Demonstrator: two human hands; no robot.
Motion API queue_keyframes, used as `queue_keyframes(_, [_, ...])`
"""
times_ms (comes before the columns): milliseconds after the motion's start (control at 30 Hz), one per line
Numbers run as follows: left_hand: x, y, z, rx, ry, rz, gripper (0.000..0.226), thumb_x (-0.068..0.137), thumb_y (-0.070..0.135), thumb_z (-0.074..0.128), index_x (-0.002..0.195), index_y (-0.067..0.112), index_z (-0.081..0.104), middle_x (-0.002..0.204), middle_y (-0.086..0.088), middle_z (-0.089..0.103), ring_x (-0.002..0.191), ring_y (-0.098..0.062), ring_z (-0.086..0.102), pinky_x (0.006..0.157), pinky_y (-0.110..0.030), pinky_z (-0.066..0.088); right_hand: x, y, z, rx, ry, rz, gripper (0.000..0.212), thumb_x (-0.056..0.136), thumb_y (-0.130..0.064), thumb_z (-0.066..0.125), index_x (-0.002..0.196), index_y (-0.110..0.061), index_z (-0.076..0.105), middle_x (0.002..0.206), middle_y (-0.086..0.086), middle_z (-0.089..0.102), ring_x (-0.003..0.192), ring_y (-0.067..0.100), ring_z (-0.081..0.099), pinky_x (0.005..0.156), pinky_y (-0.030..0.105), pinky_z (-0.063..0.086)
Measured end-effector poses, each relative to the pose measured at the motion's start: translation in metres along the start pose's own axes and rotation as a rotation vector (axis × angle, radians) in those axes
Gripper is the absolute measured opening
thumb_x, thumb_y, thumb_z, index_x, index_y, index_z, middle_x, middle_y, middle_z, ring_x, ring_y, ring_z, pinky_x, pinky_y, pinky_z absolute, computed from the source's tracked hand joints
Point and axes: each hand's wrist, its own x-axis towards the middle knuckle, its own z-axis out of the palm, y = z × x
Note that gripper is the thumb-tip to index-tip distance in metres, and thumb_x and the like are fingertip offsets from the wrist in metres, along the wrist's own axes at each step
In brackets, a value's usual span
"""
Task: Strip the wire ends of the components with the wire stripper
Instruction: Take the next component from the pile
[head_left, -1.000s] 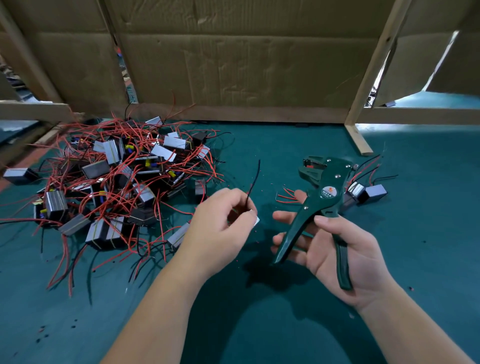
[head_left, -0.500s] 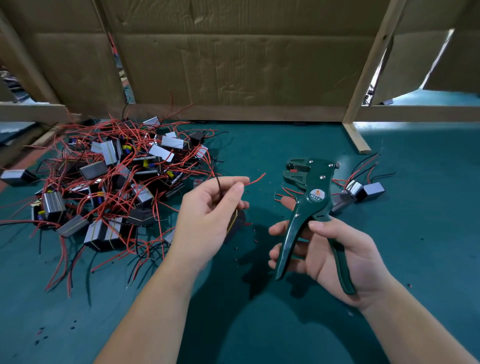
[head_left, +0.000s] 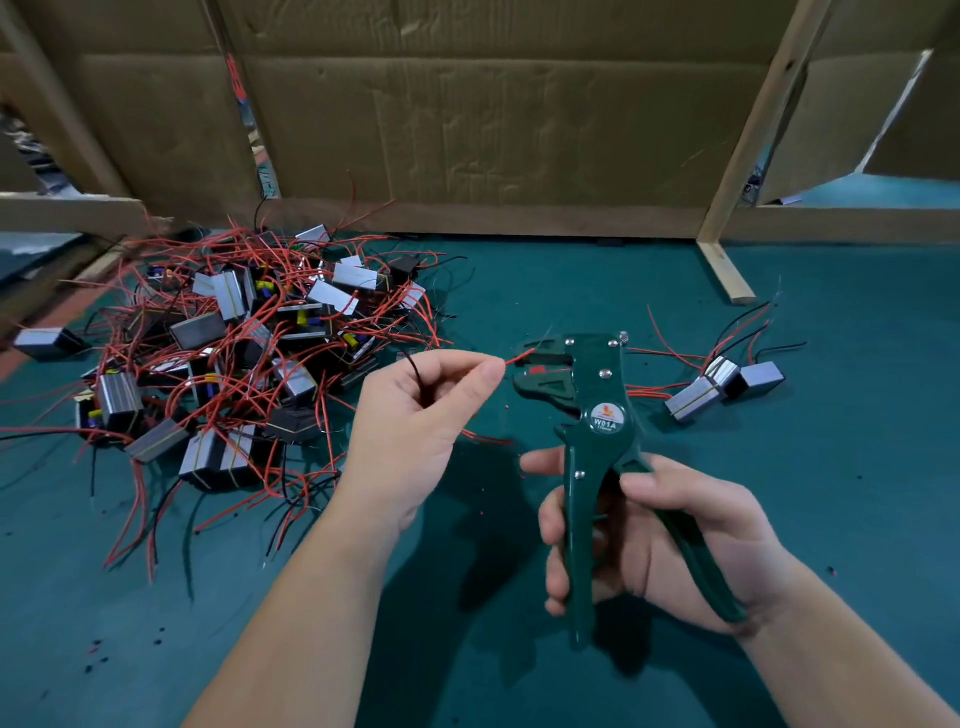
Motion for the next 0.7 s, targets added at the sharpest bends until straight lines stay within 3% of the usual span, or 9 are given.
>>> queue_keyframes(133, [0.002, 0.0, -0.002, 0.026, -0.016, 0.01, 0.011, 0.066, 0.032, 0.073, 0.074, 0.025, 0.077, 0.063, -0.002, 0.053, 0.065, -0.015, 0.04, 0.063, -0.021, 0.037, -0.002, 0.001, -0.002, -0.07, 0.042, 0.008, 0.054, 0.07, -0.026, 0.077, 0.115, 0.0, 0.061, 0.088, 0.024, 0.06, 0.073, 0.04, 0.062, 0.072, 0.055, 0.05])
queue_keyframes(333, [0.002, 0.0, -0.006, 0.091, -0.048, 0.009, 0.003, 0.07, 0.024, 0.073, 0.07, 0.026, 0.075, 0.068, -0.008, 0.048, 0.064, -0.017, 0.036, 0.059, -0.017, 0.035, -0.006, 0.0, -0.003, -0.069, 0.058, 0.015, 0.048, 0.068, -0.028, 0.079, 0.106, -0.003, 0.063, 0.083, 0.023, 0.059, 0.069, 0.039, 0.062, 0.07, 0.053, 0.053])
queue_keyframes(533, [0.007, -0.005, -0.011, 0.146, -0.023, 0.035, 0.021, 0.08, 0.005, 0.072, 0.064, 0.018, 0.071, 0.053, 0.006, 0.038, 0.05, -0.002, 0.031, 0.051, -0.01, 0.03, -0.006, -0.001, -0.003, -0.079, 0.021, 0.011, 0.047, 0.069, -0.031, 0.078, 0.106, -0.005, 0.064, 0.083, 0.021, 0.06, 0.069, 0.038, 0.062, 0.07, 0.052, 0.053])
queue_keyframes(600, [0.006, -0.004, -0.012, 0.168, -0.029, 0.048, 0.016, 0.077, 0.009, 0.077, 0.065, 0.018, 0.071, 0.051, 0.008, 0.034, 0.049, -0.002, 0.027, 0.049, -0.011, 0.026, -0.006, -0.001, -0.004, -0.069, 0.007, 0.013, 0.048, 0.07, -0.031, 0.077, 0.108, -0.005, 0.063, 0.084, 0.021, 0.059, 0.07, 0.038, 0.062, 0.071, 0.052, 0.053])
queue_keyframes(700, [0.006, -0.002, -0.013, 0.231, -0.027, 0.069, 0.006, 0.07, 0.023, 0.072, 0.065, 0.02, 0.071, 0.057, -0.005, 0.029, 0.051, -0.007, 0.023, 0.048, -0.017, 0.022, -0.006, -0.001, -0.005, -0.042, -0.021, 0.011, 0.049, 0.072, -0.03, 0.075, 0.111, -0.002, 0.061, 0.087, 0.023, 0.059, 0.073, 0.039, 0.062, 0.074, 0.053, 0.051])
